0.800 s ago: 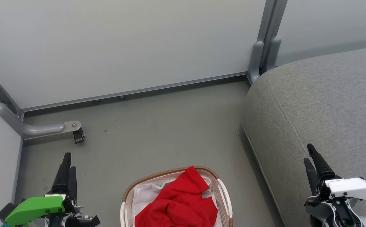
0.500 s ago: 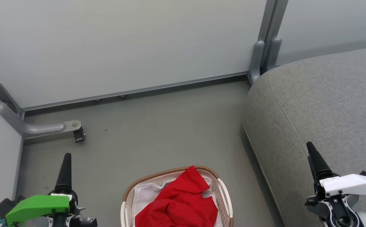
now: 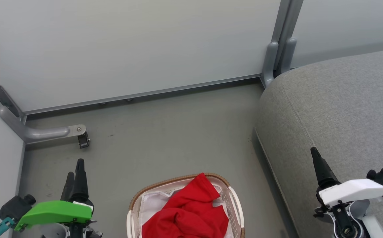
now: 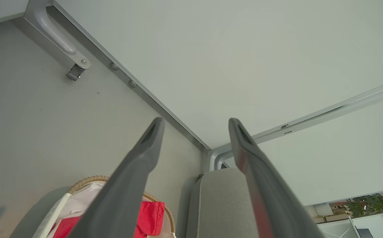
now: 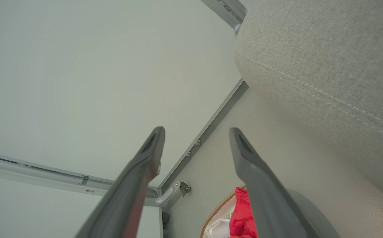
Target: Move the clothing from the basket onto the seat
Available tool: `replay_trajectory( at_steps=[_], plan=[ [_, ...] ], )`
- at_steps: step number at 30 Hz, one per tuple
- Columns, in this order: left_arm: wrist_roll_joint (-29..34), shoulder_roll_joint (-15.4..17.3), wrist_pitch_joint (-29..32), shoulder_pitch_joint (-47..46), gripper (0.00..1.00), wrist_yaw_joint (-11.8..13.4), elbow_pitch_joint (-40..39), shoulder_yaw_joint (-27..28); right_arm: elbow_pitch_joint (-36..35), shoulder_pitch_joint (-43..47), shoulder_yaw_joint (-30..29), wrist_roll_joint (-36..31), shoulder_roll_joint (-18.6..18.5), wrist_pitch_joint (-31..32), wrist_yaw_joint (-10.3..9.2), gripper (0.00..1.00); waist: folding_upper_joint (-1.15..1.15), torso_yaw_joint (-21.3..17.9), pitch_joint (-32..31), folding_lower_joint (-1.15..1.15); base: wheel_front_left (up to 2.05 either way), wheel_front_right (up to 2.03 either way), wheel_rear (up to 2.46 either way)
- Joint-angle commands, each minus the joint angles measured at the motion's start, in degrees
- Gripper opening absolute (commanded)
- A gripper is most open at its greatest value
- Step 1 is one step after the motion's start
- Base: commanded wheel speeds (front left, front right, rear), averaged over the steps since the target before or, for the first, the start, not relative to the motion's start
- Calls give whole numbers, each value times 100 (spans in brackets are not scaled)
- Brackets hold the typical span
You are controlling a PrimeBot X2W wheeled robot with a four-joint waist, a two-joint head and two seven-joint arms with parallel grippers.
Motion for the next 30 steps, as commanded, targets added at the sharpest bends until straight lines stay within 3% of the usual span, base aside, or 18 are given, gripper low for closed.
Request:
replay_trajectory(
  at_steps=[1, 14, 30],
  plan=[
    [307, 49, -65, 4, 100, 10, -116, -51, -64, -175, 36, -241, -75, -66, 2, 100, 0, 2, 3, 0, 0, 0, 0],
    [1574, 195, -325, 54, 100, 232, -98, -439, 41, -193, 295, -1352, -113, -322, 2, 100, 0, 17, 19, 0, 0, 0, 0],
    [2626, 294, -595, 129, 100, 613, 21, -799, 259, -205, 506, -2637, -153, -594, 2, 100, 0, 52, 37, 0, 0, 0, 0]
  ],
)
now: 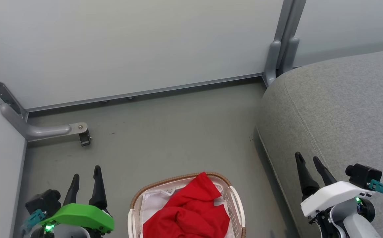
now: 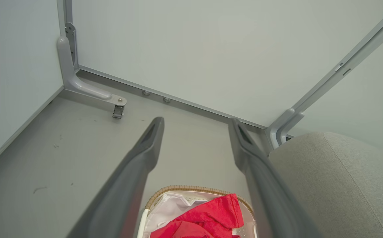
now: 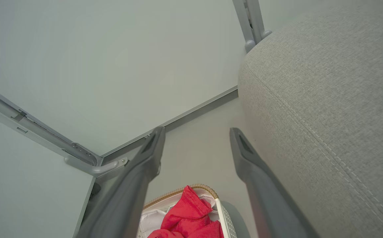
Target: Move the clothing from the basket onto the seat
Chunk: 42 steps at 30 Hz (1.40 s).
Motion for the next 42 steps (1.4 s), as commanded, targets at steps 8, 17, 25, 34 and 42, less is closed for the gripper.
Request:
replay_trajectory(
  at_steps=[8, 17, 25, 34, 42],
  plan=[
    [636, 67, -160, 44, 100, 134, -172, -70, -141, -103, -132, -845, -31, -169, 1, 100, 0, 15, 4, 0, 0, 0, 0],
    [1172, 93, -291, 140, 100, 231, -246, -183, -190, 41, -139, -1555, 21, -293, 1, 100, 0, 31, 3, 0, 0, 0, 0],
    [1586, 99, -391, 177, 100, 270, -249, -240, -134, 11, -116, -2018, 33, -399, 1, 100, 0, 31, 17, 0, 0, 0, 0],
    [1990, 38, -501, 152, 100, 157, -125, -310, 2, -38, -28, -2455, 18, -513, 1, 100, 0, 0, 175, 0, 0, 0, 0],
    [2260, -102, -593, -377, 100, -345, 407, -656, -216, -511, 96, -2761, -40, -601, 0, 100, 0, -221, 1076, 0, 0, 0, 0]
  ],
)
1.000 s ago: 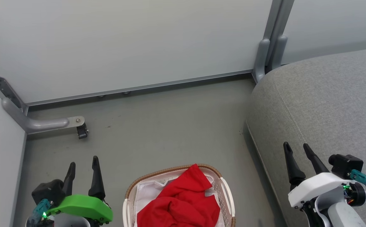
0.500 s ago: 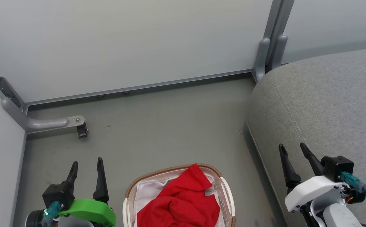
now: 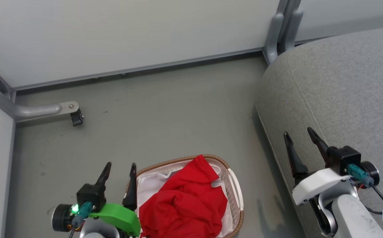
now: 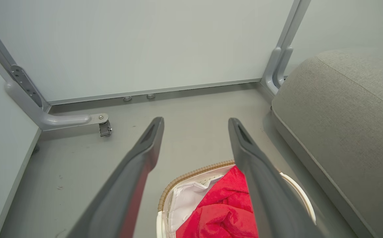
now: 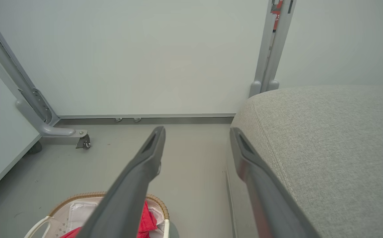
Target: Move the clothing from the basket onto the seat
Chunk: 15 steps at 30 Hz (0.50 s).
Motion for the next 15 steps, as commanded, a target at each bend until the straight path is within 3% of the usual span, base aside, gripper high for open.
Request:
replay_trajectory(
  at_steps=[1, 7, 15],
  plan=[
    [162, -28, -49, -288, 100, -98, 154, -120, -85, -204, 38, -128, -64, -59, -2, 100, 0, -200, 652, 0, 0, 0, 0],
    [562, -73, -112, -1100, 100, -279, 1273, -802, -378, -729, 120, -323, -138, -122, -2, 100, 0, -481, 1615, 0, 0, 0, 0],
    [884, -99, -199, -2284, 100, -325, 2872, -1687, -874, -1230, 237, -607, -166, -202, -3, 100, 0, -797, 2666, 0, 0, 0, 0]
  ],
)
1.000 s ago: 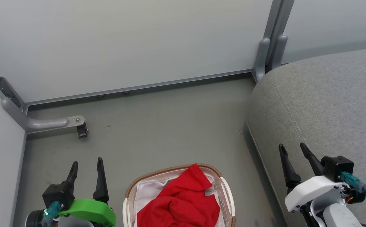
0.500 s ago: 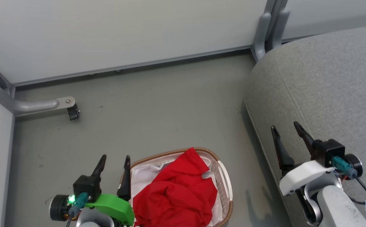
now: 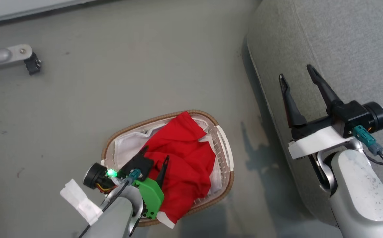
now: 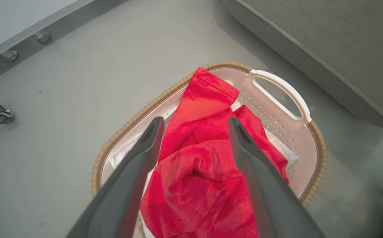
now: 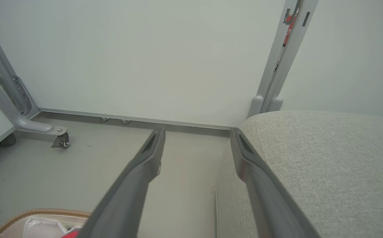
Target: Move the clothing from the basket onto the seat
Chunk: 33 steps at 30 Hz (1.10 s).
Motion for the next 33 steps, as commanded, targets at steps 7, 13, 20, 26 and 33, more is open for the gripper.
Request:
replay_trajectory(
  at_steps=[7, 13, 20, 26, 33],
  plan=[
    [293, 113, -107, -1046, 100, -19, 1104, -326, -521, -491, 166, -378, -51, -105, -6, 100, 0, -613, 1753, -1, 0, 0, 0],
    [451, 209, -72, -1490, 100, 85, 1985, -545, -1069, -603, 360, -121, -71, -102, -6, 100, 0, -677, 2059, -1, 0, 0, 0],
    [262, 201, -53, -1725, 100, 137, 2342, -455, -1229, -626, 417, -167, -112, -102, -6, 100, 0, -670, 2144, -1, 0, 0, 0],
    [40, 129, -102, -1610, 0, 84, 2372, -388, -1094, -530, 455, -146, -97, -102, -6, 100, 0, -605, 1844, -1, 0, 0, 0],
    [-370, 68, -93, -971, 0, 163, 1632, -107, -829, -324, 564, -84, -63, -102, -6, 100, 0, -481, 1042, -1, 0, 0, 0]
  ],
)
